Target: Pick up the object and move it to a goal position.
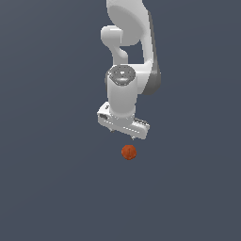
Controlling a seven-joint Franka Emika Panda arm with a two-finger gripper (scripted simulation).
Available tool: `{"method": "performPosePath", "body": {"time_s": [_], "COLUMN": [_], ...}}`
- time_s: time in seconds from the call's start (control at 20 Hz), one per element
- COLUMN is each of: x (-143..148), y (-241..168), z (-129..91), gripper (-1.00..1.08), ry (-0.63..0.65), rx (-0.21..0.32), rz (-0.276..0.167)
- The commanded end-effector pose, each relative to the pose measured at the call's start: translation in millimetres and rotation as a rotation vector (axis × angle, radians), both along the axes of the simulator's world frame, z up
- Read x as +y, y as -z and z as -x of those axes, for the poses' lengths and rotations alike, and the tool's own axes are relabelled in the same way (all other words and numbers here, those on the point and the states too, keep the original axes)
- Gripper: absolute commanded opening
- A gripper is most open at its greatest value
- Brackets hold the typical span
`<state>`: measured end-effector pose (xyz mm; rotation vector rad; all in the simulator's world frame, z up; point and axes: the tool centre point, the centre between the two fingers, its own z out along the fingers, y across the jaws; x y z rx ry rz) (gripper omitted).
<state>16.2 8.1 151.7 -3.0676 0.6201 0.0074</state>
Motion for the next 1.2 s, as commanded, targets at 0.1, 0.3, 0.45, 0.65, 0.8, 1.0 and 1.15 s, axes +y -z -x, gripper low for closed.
{"method": "performPosePath", "body": {"time_s": [0.1,0.3,0.45,0.65,0.8,1.0,1.15], "x": [4.2,8.0,10.8,14.6,17.5,21.4,24.4], "y": [7.1,13.4,18.1,24.4,29.2,35.5,40.2], "z": [-4.6,-8.6,-11.5,-15.3,-18.1,-21.7,-24.4], "gripper": [1.0,1.0,1.0,1.0,1.0,1.0,1.0], "ry": [0.118,0.223,0.301,0.405,0.482,0.585,0.662], "rx": [0.002,0.004,0.005,0.006,0.007,0.007,0.007], "rz": [0.0,0.0,0.0,0.002,0.003,0.005,0.007]}}
